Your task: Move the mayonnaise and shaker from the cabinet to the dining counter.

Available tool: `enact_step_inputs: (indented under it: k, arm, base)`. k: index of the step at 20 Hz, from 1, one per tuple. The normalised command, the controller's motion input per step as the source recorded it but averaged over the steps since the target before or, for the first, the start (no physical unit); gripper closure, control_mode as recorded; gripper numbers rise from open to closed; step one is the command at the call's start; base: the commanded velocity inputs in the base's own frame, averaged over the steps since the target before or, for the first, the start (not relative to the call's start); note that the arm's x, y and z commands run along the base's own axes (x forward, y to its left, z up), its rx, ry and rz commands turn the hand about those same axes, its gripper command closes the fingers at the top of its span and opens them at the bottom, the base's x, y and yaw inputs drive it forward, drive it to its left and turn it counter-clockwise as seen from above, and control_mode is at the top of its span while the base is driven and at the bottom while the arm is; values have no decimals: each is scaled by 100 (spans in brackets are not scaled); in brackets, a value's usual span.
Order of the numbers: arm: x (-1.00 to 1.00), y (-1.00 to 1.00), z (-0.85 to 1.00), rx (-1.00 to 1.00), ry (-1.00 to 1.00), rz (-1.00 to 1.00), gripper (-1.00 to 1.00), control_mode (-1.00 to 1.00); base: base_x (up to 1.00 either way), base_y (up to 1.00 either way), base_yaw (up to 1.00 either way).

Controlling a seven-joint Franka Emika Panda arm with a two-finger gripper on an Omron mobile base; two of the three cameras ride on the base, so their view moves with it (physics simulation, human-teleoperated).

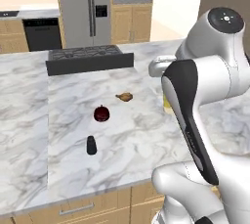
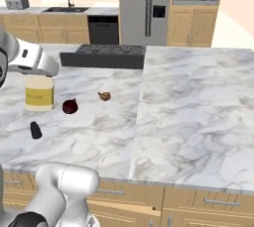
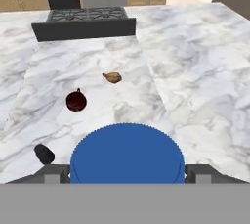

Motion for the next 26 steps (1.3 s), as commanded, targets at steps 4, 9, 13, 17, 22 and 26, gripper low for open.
enact_step_inputs:
  k: [4, 9, 13, 17, 22, 26]
  arm:
    - [19, -37, -7, 0, 0, 32, 100, -100]
    - [19, -50, -37, 6, 0, 67, 100, -100]
    - [60, -36, -53, 7, 0, 72, 100, -100]
    - [84, -8, -53, 4, 0, 61, 100, -100]
    - [97, 0, -52, 4, 0, 55, 100, -100]
    - [70, 39, -61, 0, 0, 46, 100, -100]
  base:
    - [0, 0, 0]
    - [0, 0, 0]
    - [0, 0, 0]
    - [0, 0, 0]
    - [0, 0, 0]
    - [0, 0, 0]
